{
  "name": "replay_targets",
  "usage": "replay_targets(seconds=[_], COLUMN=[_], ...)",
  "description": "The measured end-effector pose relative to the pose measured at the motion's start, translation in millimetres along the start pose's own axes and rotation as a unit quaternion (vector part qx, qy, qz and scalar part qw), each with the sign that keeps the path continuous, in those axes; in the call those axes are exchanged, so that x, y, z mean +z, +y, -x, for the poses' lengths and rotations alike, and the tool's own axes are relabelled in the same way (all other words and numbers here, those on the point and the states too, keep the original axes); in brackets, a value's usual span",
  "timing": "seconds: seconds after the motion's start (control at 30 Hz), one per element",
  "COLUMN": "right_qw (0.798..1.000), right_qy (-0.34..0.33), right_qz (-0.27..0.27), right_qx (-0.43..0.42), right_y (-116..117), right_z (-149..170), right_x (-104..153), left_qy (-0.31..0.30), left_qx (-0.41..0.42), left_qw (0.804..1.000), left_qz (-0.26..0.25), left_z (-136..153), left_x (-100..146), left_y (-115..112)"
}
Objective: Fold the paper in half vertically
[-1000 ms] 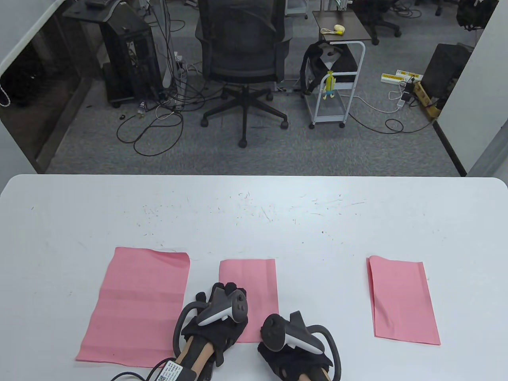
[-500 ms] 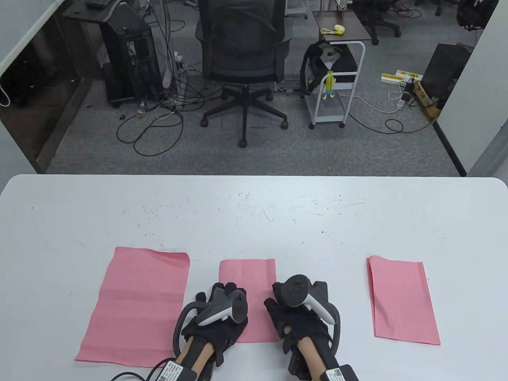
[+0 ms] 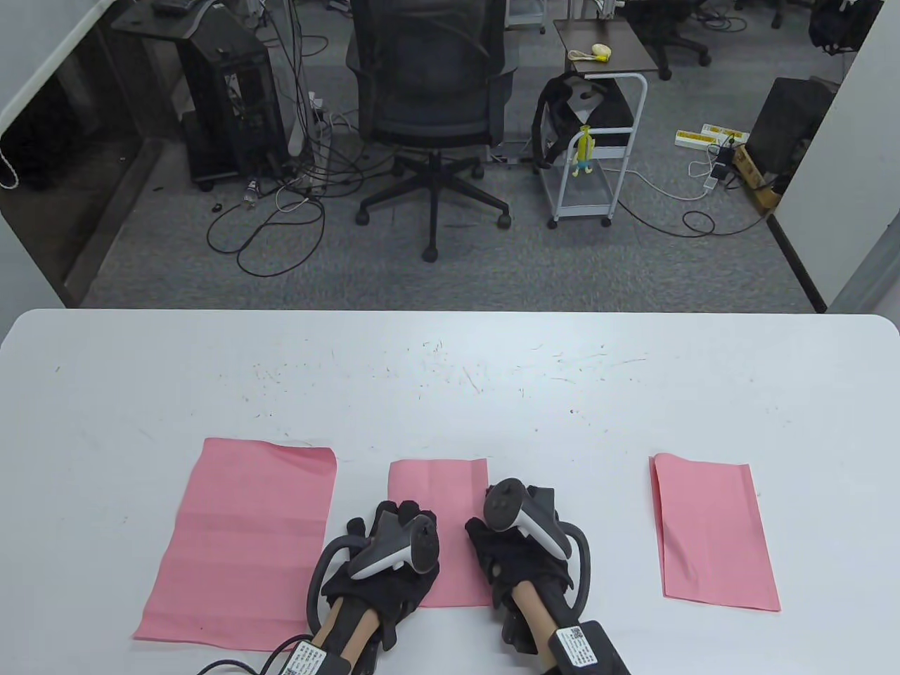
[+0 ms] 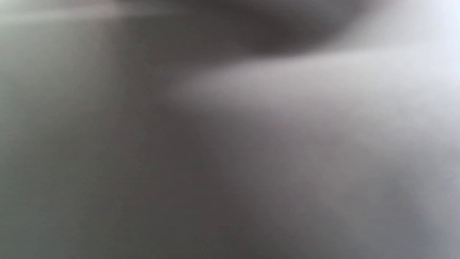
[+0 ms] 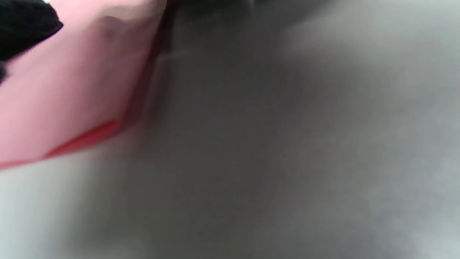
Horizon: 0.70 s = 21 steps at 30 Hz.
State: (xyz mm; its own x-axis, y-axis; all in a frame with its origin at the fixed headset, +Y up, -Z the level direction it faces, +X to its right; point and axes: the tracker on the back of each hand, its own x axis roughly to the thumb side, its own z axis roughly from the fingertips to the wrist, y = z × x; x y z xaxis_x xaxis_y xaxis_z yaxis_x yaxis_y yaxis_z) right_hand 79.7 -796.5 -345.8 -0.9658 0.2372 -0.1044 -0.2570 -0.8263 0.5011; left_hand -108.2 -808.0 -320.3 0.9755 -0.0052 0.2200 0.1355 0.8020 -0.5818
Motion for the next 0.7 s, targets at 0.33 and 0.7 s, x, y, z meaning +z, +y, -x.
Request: replay_targets(seconds=[0.33,0.7], right_qw=[0.995,0.961], right_qy=[-0.084,-0.083], right_qz=[-0.014,-0.048], right_qx=[-0.051,-0.261], right_y=[-1.8,-5.2], right_z=[-20.5,-3.6], right_x=[17.6,18.0], left_qy=[-0.001,-0.001], left_qx=[0.002,0.003], left_qw=[1.0,1.0], left_qz=[0.005,0.006], left_z=[0.2,0.3], left_x=[0.2,0.1], left_y=[-0.2,-0.4])
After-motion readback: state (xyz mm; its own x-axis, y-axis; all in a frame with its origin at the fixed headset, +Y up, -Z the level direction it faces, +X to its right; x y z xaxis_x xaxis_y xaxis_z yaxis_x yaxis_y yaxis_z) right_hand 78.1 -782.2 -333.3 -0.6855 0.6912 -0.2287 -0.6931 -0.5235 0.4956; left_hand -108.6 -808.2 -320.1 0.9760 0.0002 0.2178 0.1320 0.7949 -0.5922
